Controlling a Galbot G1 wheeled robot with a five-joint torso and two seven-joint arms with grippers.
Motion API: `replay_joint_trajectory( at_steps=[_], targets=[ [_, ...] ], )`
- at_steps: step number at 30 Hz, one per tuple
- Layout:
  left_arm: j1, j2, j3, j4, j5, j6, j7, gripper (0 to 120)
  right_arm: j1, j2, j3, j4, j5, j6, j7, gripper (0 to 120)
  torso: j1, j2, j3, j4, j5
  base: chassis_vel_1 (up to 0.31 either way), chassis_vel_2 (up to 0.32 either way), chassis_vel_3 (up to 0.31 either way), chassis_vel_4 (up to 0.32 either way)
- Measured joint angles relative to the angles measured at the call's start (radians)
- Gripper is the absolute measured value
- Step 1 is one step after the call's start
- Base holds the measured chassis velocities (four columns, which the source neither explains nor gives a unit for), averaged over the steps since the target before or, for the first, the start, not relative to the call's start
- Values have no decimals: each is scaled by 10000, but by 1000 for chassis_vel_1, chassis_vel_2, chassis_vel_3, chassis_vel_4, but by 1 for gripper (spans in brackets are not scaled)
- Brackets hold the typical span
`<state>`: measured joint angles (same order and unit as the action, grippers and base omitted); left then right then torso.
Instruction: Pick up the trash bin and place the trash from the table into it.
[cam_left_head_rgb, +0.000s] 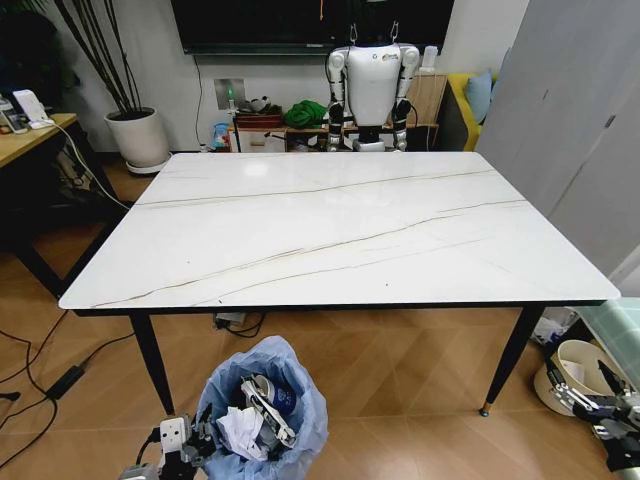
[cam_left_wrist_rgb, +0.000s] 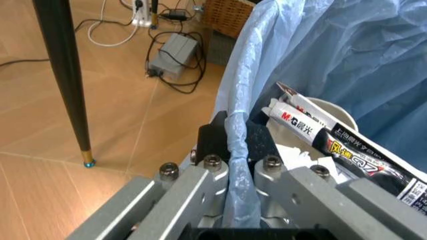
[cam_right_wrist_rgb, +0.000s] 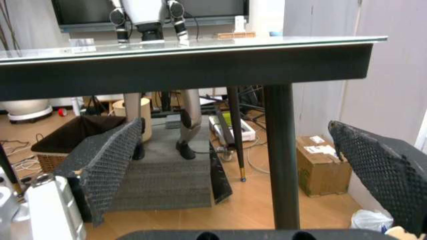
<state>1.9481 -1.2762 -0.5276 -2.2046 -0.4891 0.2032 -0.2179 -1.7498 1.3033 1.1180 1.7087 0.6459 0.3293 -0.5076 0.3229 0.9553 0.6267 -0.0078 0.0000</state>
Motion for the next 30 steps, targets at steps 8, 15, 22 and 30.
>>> replay_joint_trajectory(
  at_steps=[8,15,22,30],
  targets=[
    [-89,-29,-64,126,-299,90,-143,0,0,0,0,0,0,0,0,100,-148,-343,-196,0,0,0,0,0,0],
    [-204,-27,-96,281,-591,173,-285,0,0,0,0,0,0,0,0,100,-302,-694,-394,0,0,0,0,0,0],
    [-376,-50,-166,512,-834,233,-383,0,0,0,0,0,0,0,0,100,-411,-938,-528,0,0,0,0,0,0],
    [-657,-23,-229,969,-1016,300,-443,0,0,0,0,0,0,0,0,100,-578,-1342,-764,0,-1,0,0,0,0]
  ],
)
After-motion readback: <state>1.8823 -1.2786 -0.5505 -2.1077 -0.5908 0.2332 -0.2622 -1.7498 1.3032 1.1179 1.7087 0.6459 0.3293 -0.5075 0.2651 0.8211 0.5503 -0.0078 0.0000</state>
